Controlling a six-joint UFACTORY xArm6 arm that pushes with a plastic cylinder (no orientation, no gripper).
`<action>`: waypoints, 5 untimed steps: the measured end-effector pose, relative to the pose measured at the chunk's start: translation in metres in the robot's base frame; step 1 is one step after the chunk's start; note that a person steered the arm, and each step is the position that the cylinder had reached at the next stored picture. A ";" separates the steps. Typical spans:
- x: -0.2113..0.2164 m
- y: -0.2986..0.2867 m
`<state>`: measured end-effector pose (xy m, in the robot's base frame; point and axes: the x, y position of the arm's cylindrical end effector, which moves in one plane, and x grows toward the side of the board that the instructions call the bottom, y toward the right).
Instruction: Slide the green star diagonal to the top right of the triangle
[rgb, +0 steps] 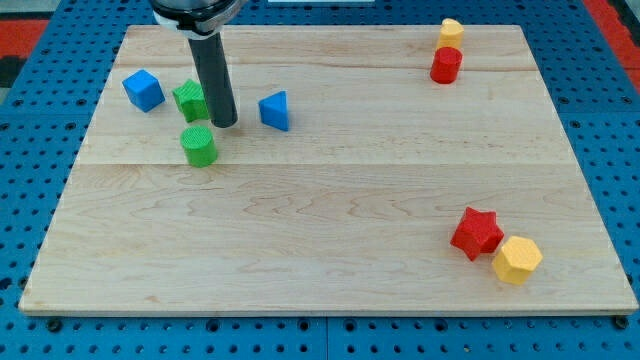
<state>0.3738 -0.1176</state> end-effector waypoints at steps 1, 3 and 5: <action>-0.001 0.000; -0.001 -0.030; -0.001 -0.034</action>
<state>0.3733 -0.1511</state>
